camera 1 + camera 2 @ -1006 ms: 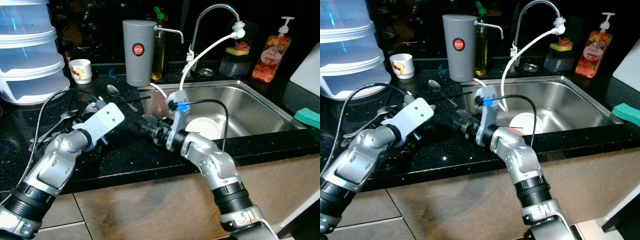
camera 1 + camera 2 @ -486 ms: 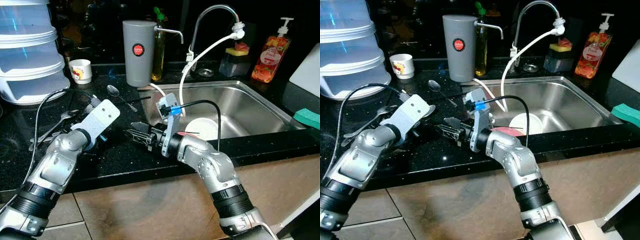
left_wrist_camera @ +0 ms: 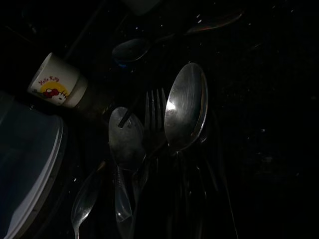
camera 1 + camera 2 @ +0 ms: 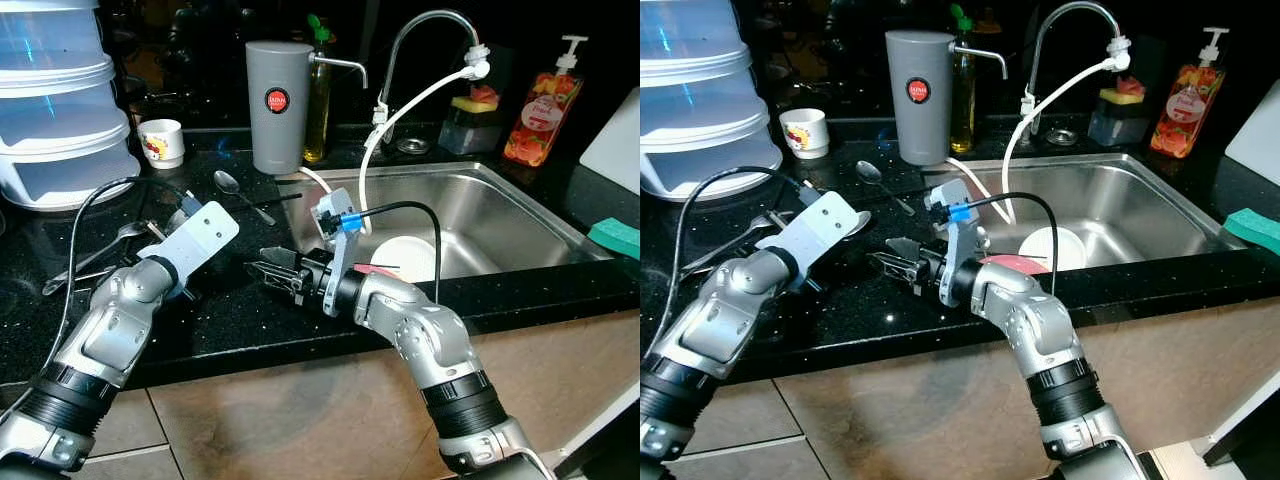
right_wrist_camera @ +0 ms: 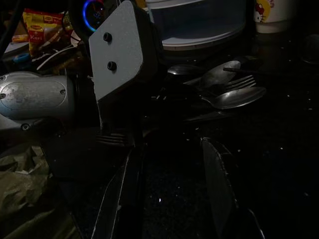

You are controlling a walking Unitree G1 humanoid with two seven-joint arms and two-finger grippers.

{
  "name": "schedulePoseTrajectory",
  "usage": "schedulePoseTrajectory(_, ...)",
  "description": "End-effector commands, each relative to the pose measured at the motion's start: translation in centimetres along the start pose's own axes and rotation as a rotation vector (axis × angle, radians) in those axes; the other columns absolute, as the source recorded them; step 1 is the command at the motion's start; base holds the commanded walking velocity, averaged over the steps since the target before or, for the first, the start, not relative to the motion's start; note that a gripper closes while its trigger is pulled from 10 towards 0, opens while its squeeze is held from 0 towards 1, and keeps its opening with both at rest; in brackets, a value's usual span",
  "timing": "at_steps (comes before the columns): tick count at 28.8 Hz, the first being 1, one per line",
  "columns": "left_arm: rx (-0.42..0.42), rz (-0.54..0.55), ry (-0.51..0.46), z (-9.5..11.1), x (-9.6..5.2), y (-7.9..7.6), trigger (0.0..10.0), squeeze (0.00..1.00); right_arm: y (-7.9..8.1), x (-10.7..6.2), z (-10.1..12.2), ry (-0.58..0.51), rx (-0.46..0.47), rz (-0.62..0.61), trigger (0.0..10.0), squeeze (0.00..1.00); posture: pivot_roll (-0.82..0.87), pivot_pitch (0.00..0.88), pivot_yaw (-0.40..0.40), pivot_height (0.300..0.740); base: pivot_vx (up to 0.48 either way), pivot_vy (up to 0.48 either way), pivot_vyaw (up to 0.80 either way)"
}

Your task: Kitchen organization

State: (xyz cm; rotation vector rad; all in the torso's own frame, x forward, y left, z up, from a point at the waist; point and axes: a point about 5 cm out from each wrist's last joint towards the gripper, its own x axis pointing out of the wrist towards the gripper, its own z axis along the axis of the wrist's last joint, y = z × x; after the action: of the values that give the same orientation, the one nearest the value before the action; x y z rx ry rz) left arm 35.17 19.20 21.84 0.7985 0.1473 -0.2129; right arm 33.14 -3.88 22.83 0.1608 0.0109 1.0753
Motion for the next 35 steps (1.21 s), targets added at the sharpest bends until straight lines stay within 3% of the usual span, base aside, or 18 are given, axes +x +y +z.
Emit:
schedulePoseTrajectory(1,-0.011,-0.044,0.073,-1.6,0.2,-1.1,0.0,0.0,0.1,-0.2,0.0,-0.001,0.009,0.005,10.0,0.0,0.06,0.029,-0.018,0.74,0.0,0.0,0.0)
schedulePoseTrajectory(10,-0.089,-0.108,-0.008,1.3,-0.1,-1.8,0.0,0.0,0.0,-0.3,-0.1,0.026,-0.017,0.001,10.0,0.0,0.06,0.032,-0.019,0.74,0.0,0.0,0.0)
schedulePoseTrajectory(13,-0.208,-0.165,-0.086,4.3,-0.8,-1.8,0.0,0.0,-0.1,-0.4,0.0,0.034,-0.032,-0.003,10.0,0.0,0.06,0.032,-0.019,0.74,0.0,0.0,0.0)
schedulePoseTrajectory(14,-0.208,-0.165,-0.086,4.3,-0.8,-1.8,0.0,0.0,-0.1,-0.4,0.0,0.034,-0.032,-0.003,10.0,0.0,0.06,0.032,-0.019,0.74,0.0,0.0,0.0)
schedulePoseTrajectory(15,-0.281,-0.18,-0.142,6.3,-1.3,-1.3,0.0,0.0,-0.1,-0.3,0.0,0.037,-0.032,0.005,10.0,0.0,0.06,0.032,-0.019,0.74,0.0,0.0,0.0)
schedulePoseTrajectory(22,-0.435,-0.176,-0.281,9.2,-1.9,0.3,0.0,0.0,0.1,-0.3,0.0,0.037,-0.027,0.021,10.0,0.0,0.06,0.032,-0.019,0.74,0.0,0.0,0.0)
schedulePoseTrajectory(25,-0.545,-0.189,-0.473,11.0,-2.6,1.6,0.0,0.0,0.3,-0.2,-0.1,0.04,-0.026,0.031,10.0,0.0,0.06,0.033,-0.013,0.74,0.0,0.0,0.0)
schedulePoseTrajectory(35,-0.719,-0.181,-0.63,12.3,-4.1,4.5,0.0,0.0,0.6,-0.1,-0.2,0.052,-0.019,0.048,10.0,0.0,0.06,0.034,-0.012,0.74,0.0,0.0,0.0)
